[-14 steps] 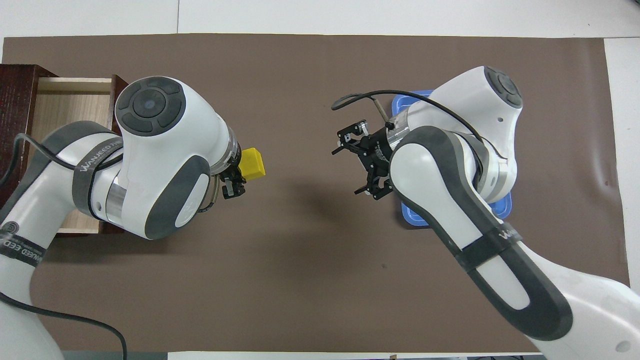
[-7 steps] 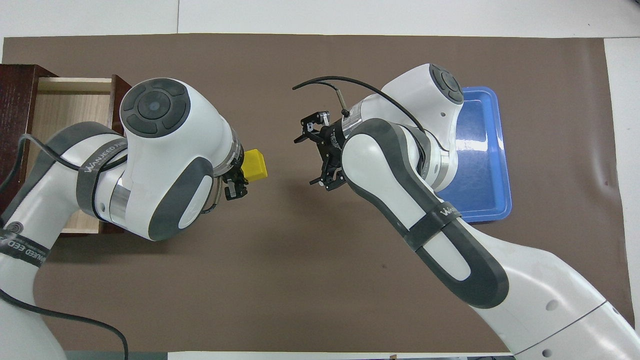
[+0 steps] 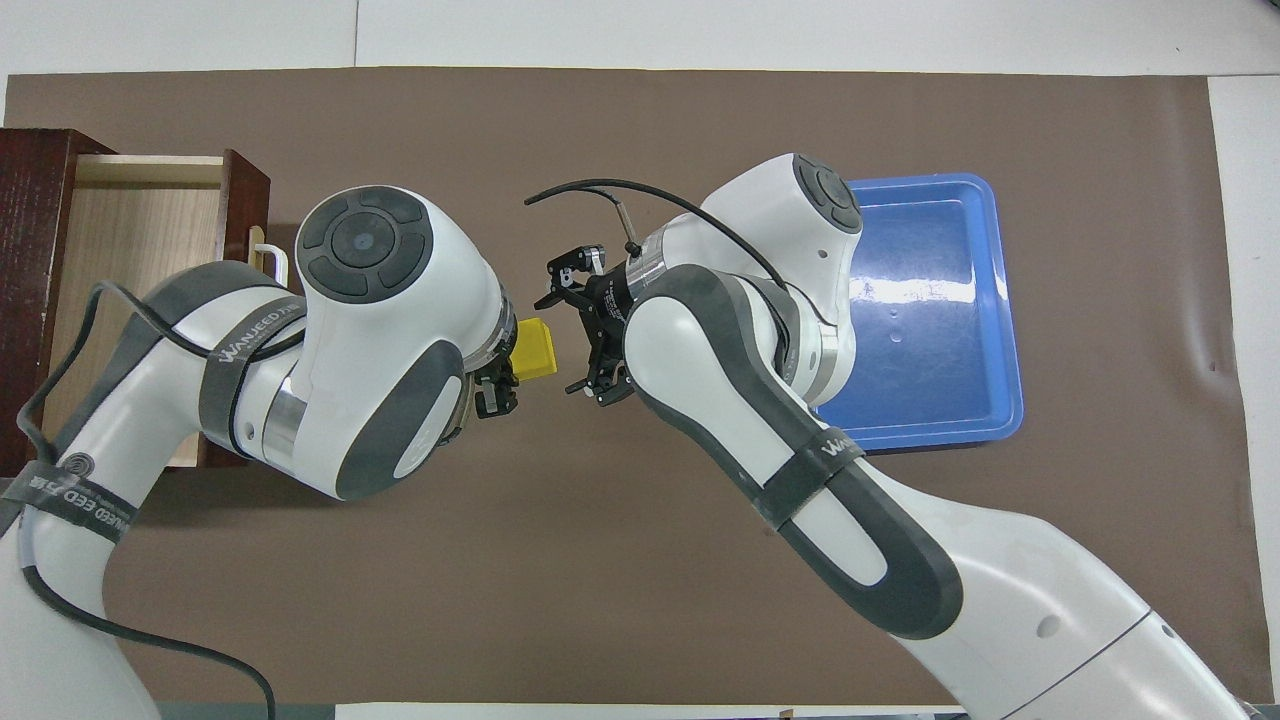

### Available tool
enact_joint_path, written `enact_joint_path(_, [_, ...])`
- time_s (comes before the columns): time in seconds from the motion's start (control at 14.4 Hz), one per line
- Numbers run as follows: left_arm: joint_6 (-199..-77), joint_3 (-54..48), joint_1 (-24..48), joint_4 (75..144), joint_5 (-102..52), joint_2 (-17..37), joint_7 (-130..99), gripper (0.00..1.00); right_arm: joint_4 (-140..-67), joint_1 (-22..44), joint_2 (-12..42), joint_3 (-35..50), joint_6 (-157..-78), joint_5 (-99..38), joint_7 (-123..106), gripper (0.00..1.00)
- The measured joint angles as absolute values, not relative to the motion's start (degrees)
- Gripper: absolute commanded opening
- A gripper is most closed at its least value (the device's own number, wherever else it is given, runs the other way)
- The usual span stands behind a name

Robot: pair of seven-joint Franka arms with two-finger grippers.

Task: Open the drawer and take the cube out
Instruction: 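Close the right gripper on the yellow cube beside the left gripper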

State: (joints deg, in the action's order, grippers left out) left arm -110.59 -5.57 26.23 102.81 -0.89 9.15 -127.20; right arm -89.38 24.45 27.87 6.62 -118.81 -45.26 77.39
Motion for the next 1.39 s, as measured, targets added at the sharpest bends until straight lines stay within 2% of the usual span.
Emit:
enact_joint_path(0.42, [-111.14, -5.34, 26.22, 102.99, -0.89, 9.15, -127.2, 0.0, -89.42, 24.11, 28.01, 6.18, -117.96, -50.11, 79.57, 1.0])
enact_joint_path(1.25, [-112.26, -5.16, 26.15, 103.29, -1.07, 9.1, -128.48, 0.0, -89.85, 25.42, 28.33, 6.42, -118.27, -50.18, 79.62, 0.99])
enact_joint_path(1.32, [-112.25, -5.16, 26.15, 103.29, -1.07, 9.1, -128.49, 0.0, -89.85, 25.44, 28.33, 6.42, -118.27, -50.18, 79.71, 0.87])
enact_joint_path(1.39, [-112.25, -5.16, 26.15, 103.3, -1.08, 9.1, -128.5, 0.0, -89.82, 25.45, 28.33, 6.42, -118.27, -50.18, 80.07, 0.67])
